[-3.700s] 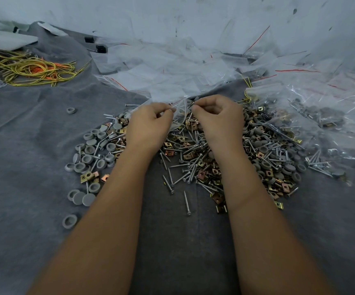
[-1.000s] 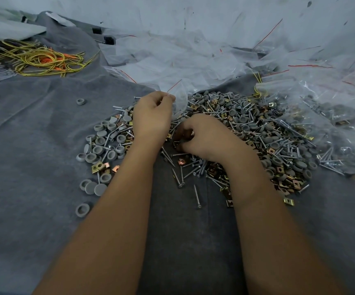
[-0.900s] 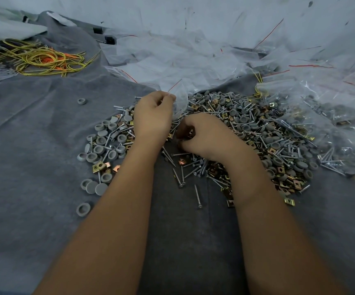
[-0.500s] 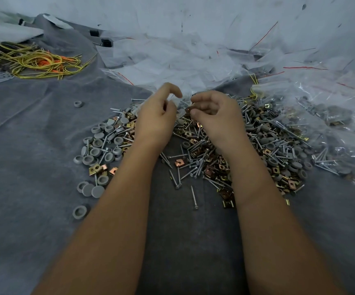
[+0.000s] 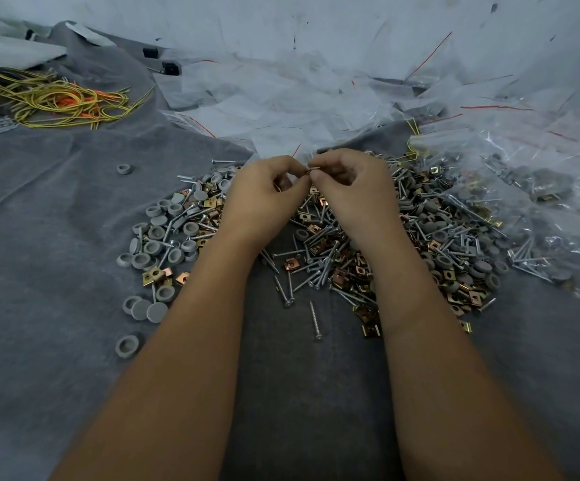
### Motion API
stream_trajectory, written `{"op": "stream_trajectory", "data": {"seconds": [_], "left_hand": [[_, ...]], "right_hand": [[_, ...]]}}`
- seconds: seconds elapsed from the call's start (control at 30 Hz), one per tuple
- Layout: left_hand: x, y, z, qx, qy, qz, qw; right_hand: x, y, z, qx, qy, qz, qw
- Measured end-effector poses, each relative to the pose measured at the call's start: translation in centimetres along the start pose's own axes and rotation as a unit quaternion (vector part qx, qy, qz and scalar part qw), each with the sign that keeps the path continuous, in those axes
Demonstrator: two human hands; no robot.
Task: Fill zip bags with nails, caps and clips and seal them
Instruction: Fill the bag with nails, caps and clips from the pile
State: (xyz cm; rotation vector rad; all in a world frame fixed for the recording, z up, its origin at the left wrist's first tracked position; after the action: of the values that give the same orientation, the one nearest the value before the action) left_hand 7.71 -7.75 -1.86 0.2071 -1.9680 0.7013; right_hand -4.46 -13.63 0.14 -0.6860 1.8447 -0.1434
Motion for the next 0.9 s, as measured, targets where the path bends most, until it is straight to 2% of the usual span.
{"op": "stream_trajectory", "data": {"seconds": [0.2,0.47,0.67,0.9], "left_hand": [[0.5,0.3,0.0,-0.010,0.055,0.000,0.998],[0.0,-0.1,0.0,0.013,0.095,0.004,0.995],[0.0,-0.1,0.1,-0.001,0.093,0.023,0.995],[0.5,-0.1,0.1,-0.003,0.070,0.027,0.997]], "right_hand": [[0.0,0.0,-0.2,-0.032,-0.032,0.011,0.999],[0.3,0.0,-0.7,0.012,-0.063,0.026,0.998],[0.9,-0.2,-1.0,0.009,-0.129,0.089,0.988],[0.9,-0.2,-0.9,-0.008,-0.123,0.092,0.988]]}}
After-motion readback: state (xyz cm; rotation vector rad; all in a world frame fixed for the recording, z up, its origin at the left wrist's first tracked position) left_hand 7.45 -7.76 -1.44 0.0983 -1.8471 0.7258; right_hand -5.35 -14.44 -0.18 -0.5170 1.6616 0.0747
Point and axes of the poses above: each hand's wrist, its own y-axis away from the middle knuckle, its own z-axis out of the palm, x = y × z, the point moved 3 cm from there along -y, towards the middle knuckle, and after that the axes turned 2 degrees about y, right-handed, at the moved point
